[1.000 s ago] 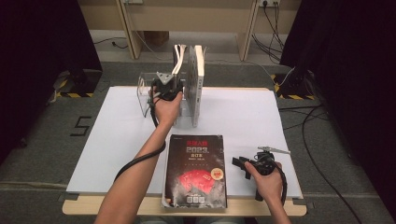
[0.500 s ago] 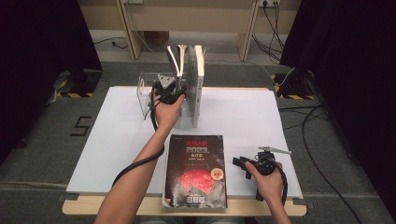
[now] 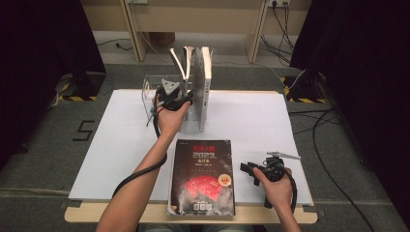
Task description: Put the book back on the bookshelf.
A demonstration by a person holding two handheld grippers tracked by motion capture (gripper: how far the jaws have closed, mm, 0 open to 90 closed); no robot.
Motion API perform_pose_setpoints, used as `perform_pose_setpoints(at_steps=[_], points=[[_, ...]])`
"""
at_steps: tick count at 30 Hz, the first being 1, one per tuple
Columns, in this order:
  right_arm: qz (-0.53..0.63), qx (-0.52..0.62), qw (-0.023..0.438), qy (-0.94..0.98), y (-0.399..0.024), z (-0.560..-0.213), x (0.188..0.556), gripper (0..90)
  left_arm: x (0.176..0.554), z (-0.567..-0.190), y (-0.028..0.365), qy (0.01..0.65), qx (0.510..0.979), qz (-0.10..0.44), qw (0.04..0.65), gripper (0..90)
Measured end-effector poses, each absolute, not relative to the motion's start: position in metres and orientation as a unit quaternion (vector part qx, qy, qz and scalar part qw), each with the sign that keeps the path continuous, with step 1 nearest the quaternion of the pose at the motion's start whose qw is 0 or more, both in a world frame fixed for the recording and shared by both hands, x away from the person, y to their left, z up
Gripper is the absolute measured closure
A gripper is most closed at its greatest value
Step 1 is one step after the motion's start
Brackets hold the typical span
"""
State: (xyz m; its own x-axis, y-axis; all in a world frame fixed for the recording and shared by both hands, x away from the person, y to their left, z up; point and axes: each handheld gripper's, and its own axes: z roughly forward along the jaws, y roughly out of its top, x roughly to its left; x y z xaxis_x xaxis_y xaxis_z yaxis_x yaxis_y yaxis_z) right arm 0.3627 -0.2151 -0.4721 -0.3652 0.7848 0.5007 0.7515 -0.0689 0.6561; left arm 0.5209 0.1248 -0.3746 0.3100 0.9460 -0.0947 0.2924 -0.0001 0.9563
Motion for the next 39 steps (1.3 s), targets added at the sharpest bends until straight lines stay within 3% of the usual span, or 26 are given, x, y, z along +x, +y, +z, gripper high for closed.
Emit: perform_pose_setpoints(at_steps=[15,35,39], points=[[0.464,0.562,0.02,0.684,-0.212,-0.469,0.364,57.6,0.492,-0.391,0.144,0.485,0.652,0.295,0.503,38.6],[0.452,0.553,0.027,0.7,-0.196,-0.458,0.373,58.2,0.452,-0.437,0.193,0.518,0.685,0.227,0.459,39.2],[0.448,0.553,0.028,0.702,-0.193,-0.457,0.376,58.4,0.439,-0.447,0.196,0.517,0.697,0.193,0.458,40.8]])
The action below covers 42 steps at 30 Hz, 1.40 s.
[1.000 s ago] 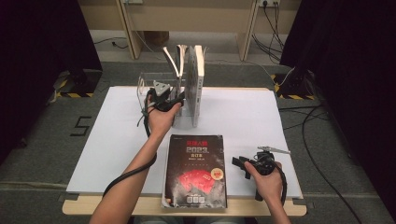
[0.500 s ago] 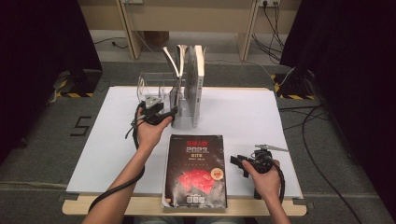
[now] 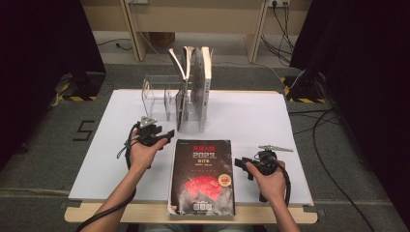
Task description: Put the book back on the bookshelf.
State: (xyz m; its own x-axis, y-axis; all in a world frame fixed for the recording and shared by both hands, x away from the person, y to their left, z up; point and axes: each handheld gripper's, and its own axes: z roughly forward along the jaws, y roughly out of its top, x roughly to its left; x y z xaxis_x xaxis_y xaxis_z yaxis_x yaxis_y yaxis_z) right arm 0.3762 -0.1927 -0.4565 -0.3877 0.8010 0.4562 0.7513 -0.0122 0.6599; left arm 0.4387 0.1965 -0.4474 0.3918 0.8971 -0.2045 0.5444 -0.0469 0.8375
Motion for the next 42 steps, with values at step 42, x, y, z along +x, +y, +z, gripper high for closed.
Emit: perform_pose_setpoints(at_steps=[42], points=[[0.339,0.605,0.063,0.717,-0.143,-0.472,0.492,68.0,0.386,-0.492,0.172,0.515,0.734,0.099,0.432,58.1]])
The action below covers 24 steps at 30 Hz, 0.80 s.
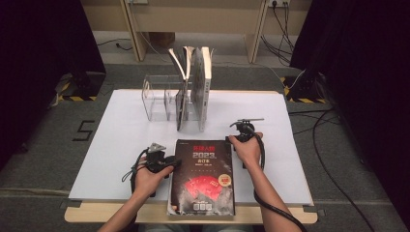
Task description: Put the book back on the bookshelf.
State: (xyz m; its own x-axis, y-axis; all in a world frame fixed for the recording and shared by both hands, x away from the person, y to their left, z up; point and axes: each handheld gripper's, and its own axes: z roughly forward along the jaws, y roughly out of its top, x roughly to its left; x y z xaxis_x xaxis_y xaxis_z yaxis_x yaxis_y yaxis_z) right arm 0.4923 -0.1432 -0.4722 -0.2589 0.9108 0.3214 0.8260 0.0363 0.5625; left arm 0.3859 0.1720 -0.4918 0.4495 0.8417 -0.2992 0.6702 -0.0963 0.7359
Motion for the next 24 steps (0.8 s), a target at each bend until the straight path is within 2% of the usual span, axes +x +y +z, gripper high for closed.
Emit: perform_pose_setpoints(at_steps=[6,15,24], points=[[0.344,0.603,0.061,0.717,-0.142,-0.477,0.491,68.1,0.385,-0.493,0.172,0.513,0.735,0.101,0.432,58.7],[0.35,0.618,0.051,0.702,-0.144,-0.479,0.485,79.0,0.382,-0.493,0.17,0.501,0.749,0.127,0.414,64.1],[0.359,0.625,0.015,0.693,-0.151,-0.48,0.474,77.4,0.379,-0.493,0.172,0.5,0.752,0.127,0.411,64.4]])
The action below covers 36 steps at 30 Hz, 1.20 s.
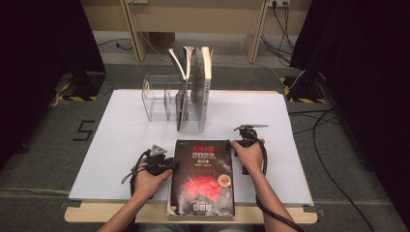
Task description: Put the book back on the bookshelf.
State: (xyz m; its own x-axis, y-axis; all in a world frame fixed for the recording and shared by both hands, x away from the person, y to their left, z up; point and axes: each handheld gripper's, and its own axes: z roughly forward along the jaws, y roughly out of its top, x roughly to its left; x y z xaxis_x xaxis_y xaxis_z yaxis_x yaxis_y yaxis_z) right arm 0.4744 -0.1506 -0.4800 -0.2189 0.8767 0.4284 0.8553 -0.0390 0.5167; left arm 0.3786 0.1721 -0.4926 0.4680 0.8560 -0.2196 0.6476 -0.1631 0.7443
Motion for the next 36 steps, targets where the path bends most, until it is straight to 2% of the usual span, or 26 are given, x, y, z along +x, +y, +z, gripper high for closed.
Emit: perform_pose_setpoints(at_steps=[7,9,16,25,28,36], points=[[0.363,0.632,-0.012,0.685,-0.152,-0.48,0.47,75.2,0.378,-0.494,0.172,0.497,0.753,0.133,0.411,66.1],[0.365,0.631,-0.034,0.684,-0.153,-0.48,0.469,74.4,0.377,-0.493,0.172,0.495,0.755,0.136,0.408,66.1],[0.352,0.62,-0.023,0.7,-0.146,-0.477,0.465,74.0,0.375,-0.494,0.171,0.494,0.754,0.144,0.408,65.9],[0.36,0.604,-0.023,0.71,-0.144,-0.467,0.462,87.2,0.373,-0.495,0.172,0.496,0.75,0.141,0.413,64.9],[0.373,0.596,-0.016,0.711,-0.142,-0.46,0.459,87.8,0.372,-0.493,0.174,0.5,0.745,0.131,0.422,59.9],[0.405,0.579,0.003,0.708,-0.134,-0.441,0.448,88.0,0.364,-0.484,0.186,0.506,0.733,0.157,0.426,47.2]])
